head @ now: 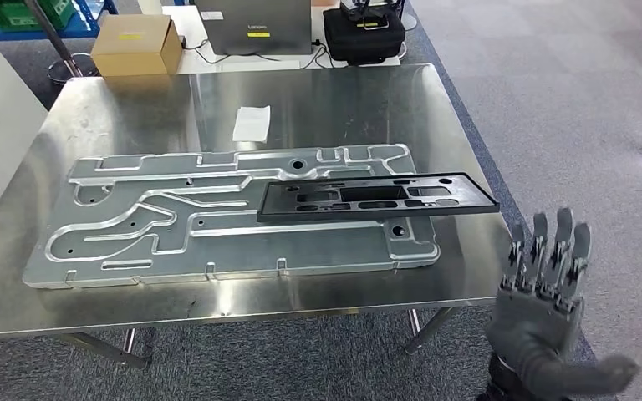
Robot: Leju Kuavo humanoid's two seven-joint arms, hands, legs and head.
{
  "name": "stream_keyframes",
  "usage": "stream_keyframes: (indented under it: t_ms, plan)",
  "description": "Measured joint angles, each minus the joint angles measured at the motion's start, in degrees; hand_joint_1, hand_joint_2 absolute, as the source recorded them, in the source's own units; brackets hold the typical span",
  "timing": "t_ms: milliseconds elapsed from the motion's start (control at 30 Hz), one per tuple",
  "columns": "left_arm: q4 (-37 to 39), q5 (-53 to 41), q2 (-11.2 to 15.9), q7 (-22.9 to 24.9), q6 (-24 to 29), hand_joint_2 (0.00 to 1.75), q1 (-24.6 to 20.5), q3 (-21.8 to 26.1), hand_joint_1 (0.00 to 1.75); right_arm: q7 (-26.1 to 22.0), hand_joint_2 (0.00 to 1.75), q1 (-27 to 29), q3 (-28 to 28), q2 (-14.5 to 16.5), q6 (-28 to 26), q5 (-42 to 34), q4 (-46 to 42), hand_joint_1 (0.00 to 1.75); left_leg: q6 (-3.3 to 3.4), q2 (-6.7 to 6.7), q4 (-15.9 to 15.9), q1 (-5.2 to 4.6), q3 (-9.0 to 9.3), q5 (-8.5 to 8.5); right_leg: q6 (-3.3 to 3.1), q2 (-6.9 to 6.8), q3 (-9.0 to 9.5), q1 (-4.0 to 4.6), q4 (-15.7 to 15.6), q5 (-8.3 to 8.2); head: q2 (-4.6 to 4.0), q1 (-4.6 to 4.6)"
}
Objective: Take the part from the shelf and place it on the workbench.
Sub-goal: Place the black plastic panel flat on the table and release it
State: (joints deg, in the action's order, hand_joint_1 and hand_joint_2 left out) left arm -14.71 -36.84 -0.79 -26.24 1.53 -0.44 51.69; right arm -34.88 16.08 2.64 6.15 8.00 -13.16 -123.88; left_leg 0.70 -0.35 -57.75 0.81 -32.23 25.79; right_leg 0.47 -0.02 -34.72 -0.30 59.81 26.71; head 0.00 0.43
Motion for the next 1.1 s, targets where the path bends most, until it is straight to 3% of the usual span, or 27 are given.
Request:
stream_keyframes:
  t_ms: [67, 133, 167, 200, 267, 333, 400, 467, 500, 533, 600, 633, 667, 733, 767, 800, 867, 900, 967, 1000, 1033, 1100]
  plan:
    - [0.0, -0.5, -0.8, 0.0, -0.2, 0.00, 0.0, 1.7, 0.00, 0.1, 0.00, 3.4, -8.9, 3.7, 10.3, -1.4, 2.3, 0.00, 0.77, 0.30, 0.3, 0.10, -0.65, -0.78, 0.47, 0.09, -1.71, -0.18, 5.0, 4.53, 0.00, 0.14]
    - [0.0, -1.0, -1.4, 0.0, -0.3, 0.00, 0.0, 3.3, 0.00, -0.1, 0.00, 5.2, -17.4, 6.6, 16.4, -3.2, 6.3, 0.00, 1.02, 0.43, 0.3, 0.01, -1.73, -1.50, 0.81, 0.07, -3.61, -0.39, 11.8, 8.74, 0.00, 0.22]
    - [-0.1, -1.2, -1.8, 0.0, -0.3, 0.00, 0.1, 4.0, 0.00, 0.0, 0.00, 5.6, -21.2, 7.5, 17.9, -4.0, 8.6, 0.00, 1.00, 0.45, 0.2, -0.04, -2.33, -1.92, 0.92, 0.06, -3.69, -0.49, 13.6, 9.29, 0.00, 0.22]
    - [-0.1, -1.5, -2.1, 0.0, -0.3, 0.00, 0.1, 4.7, 0.00, 0.3, 0.00, 5.8, -25.0, 8.3, 19.3, -5.1, 11.4, 0.00, 0.91, 0.46, 0.2, -0.07, -2.99, -2.39, 0.95, 0.05, -2.73, -0.55, 13.5, 8.62, 0.00, 0.25]
    - [-0.1, -2.2, -2.7, 0.0, -0.2, 0.00, 0.1, 6.1, 0.00, 1.1, 0.00, 5.2, -32.0, 9.6, 21.1, -6.9, 16.8, 0.00, 0.56, 0.45, -0.1, -0.09, -4.33, -3.38, 0.74, 0.03, 2.21, -0.60, 7.7, 5.70, 0.00, 0.26]
    - [-0.3, -2.7, -3.2, 0.0, -0.2, 0.00, 0.1, 7.2, 0.00, 1.6, 0.00, 4.1, -37.6, 10.5, 21.9, -7.7, 21.5, 0.00, -0.04, 0.40, -0.4, -0.22, -5.17, -4.25, 0.36, 0.04, 7.65, -0.33, -0.1, 4.92, 0.00, 0.21]
    - [-0.5, -3.2, -3.4, 0.1, -0.2, 0.00, 0.1, 8.2, 0.00, 1.9, 0.00, 3.1, -41.9, 11.2, 22.0, -7.3, 25.0, 0.00, -0.82, 0.33, -0.3, -0.30, -5.23, -5.15, -0.13, 0.05, 9.43, 0.12, -3.3, 5.28, 0.01, 0.17]
    - [-0.6, -3.8, -3.5, 0.1, -0.3, 0.00, 0.1, 9.2, 0.00, 2.0, 0.00, 2.0, -45.4, 11.8, 21.7, -5.4, 28.0, 0.00, -1.59, 0.17, -0.2, -0.12, -5.31, -5.73, -0.95, -0.24, 8.78, 0.12, -3.4, 4.24, 0.01, 0.22]
    - [-0.6, -4.1, -3.5, 0.1, -0.3, 0.00, 0.1, 9.8, 0.00, 2.0, 0.00, 1.5, -46.9, 12.0, 21.3, -4.3, 29.2, 0.00, -1.89, 0.12, -0.8, -0.01, -5.65, -4.70, -1.45, -0.49, 8.24, 0.03, -3.4, 3.60, 0.01, 0.13]
    - [-0.7, -4.4, -3.6, 0.1, -0.4, 0.00, 0.2, 10.2, 0.00, 1.9, 0.00, 1.0, -48.2, 12.2, 21.0, -3.1, 30.2, 0.00, -2.15, 0.10, -2.4, 0.08, -6.21, -2.39, -1.93, -0.79, 7.55, -0.13, -3.5, 2.90, 0.00, -0.02]
    - [-0.7, -4.7, -3.7, 0.1, -0.5, 0.00, 0.1, 11.0, 0.00, 1.6, 0.00, 0.4, -50.2, 12.7, 20.4, -1.2, 31.8, 0.00, -2.52, 0.15, -8.7, 0.18, -7.61, 4.22, -2.51, -1.36, 5.92, -0.09, -3.5, 1.60, 0.00, -0.36]
    - [-0.7, -4.8, -3.7, 0.1, -0.5, 0.00, 0.1, 11.3, 0.00, 1.6, 0.00, 0.2, -50.9, 12.8, 20.3, -0.4, 32.4, 0.00, -2.66, 0.16, -12.4, 0.20, -8.04, 6.65, -2.60, -1.68, 5.02, 0.00, -3.4, 0.97, 0.00, -0.43]
    - [-0.7, -5.0, -3.7, 0.1, -0.5, 0.00, 0.1, 11.6, 0.00, 1.5, 0.00, -0.1, -51.6, 12.9, 20.2, 0.3, 33.0, 0.00, -2.75, 0.16, -15.1, 0.20, -7.92, 7.52, -2.61, -2.03, 4.06, 0.09, -3.2, 0.37, 0.00, -0.43]
    - [-0.8, -5.3, -3.7, 0.1, -0.5, 0.00, 0.1, 12.1, 0.00, 1.5, 0.00, -0.7, -52.6, 13.1, 20.2, 1.9, 34.2, 0.00, -2.70, 0.27, -15.9, 0.17, -5.21, 5.41, -2.51, -2.78, 2.09, 0.21, -2.6, -0.64, 0.00, -0.44]
    - [-0.8, -5.5, -3.7, 0.1, -0.5, 0.00, 0.0, 12.3, 0.00, 1.6, 0.00, -1.0, -53.1, 13.1, 20.2, 2.8, 34.8, 0.00, -2.52, 0.64, -13.3, 0.08, -2.42, 3.83, -2.41, -3.19, 1.21, 0.26, -2.1, -1.01, 0.00, -0.44]
    - [-0.9, -5.6, -3.7, 0.1, -0.5, 0.00, -0.1, 12.5, 0.00, 1.7, 0.00, -1.3, -53.5, 13.2, 20.3, 3.5, 35.2, 0.00, -2.23, 1.52, -9.4, -0.09, 0.94, 3.32, -2.27, -3.62, 0.54, 0.30, -1.7, -1.30, 0.00, -0.44]
    - [-1.1, -5.9, -3.7, 0.2, -0.5, 0.00, -0.5, 12.9, 0.00, 1.8, 0.00, -1.8, -54.3, 13.3, 20.5, 4.7, 36.2, 0.00, -1.43, 3.35, -1.6, -0.64, 6.35, 4.54, -1.76, -4.60, -0.25, 0.41, -1.0, -1.86, 0.00, -0.40]
    - [-1.1, -6.0, -3.7, 0.2, -0.5, 0.00, -0.7, 13.1, 0.00, 1.8, 0.00, -2.1, -54.8, 13.3, 20.7, 5.3, 36.7, 0.00, -0.96, 3.78, 0.6, -0.91, 7.41, 5.31, -1.44, -5.18, -0.38, 0.40, -0.8, -2.25, 0.00, -0.38]
    - [-1.3, -6.1, -3.8, 0.2, -0.6, 0.00, -0.8, 13.6, 0.00, 1.9, 0.00, -2.9, -55.8, 13.4, 20.8, 6.5, 37.8, 0.00, 0.01, 3.17, 1.8, -0.97, 7.06, 4.72, -0.63, -5.87, -0.53, 0.23, -0.9, -2.99, 0.00, -0.34]
    - [-1.3, -6.2, -3.9, 0.2, -0.6, 0.00, -0.6, 13.8, 0.00, 1.9, 0.00, -3.2, -56.3, 13.4, 21.0, 6.9, 38.2, 0.00, 0.43, 2.77, 2.1, -0.87, 6.59, 3.97, -0.17, -5.05, -0.72, 0.10, -0.7, -2.51, 0.00, -0.36]
    - [-1.3, -6.3, -4.0, 0.2, -0.6, 0.00, -0.5, 14.0, 0.00, 2.0, 0.00, -3.3, -56.7, 13.4, 21.0, 7.3, 38.7, 0.00, 0.86, 2.40, 2.3, -0.72, 5.97, 3.17, 0.24, -3.72, -1.09, 0.01, 0.4, -0.88, 0.00, -0.32]
    - [-1.3, -6.4, -4.2, 0.2, -0.6, 0.00, -0.6, 14.4, 0.00, 2.2, 0.00, -3.5, -57.7, 13.4, 21.2, 7.7, 39.7, 0.00, 1.38, 1.59, 2.4, -0.65, 4.29, 1.65, 0.81, -0.89, -2.38, -0.18, 5.4, 4.88, 0.00, -0.14]
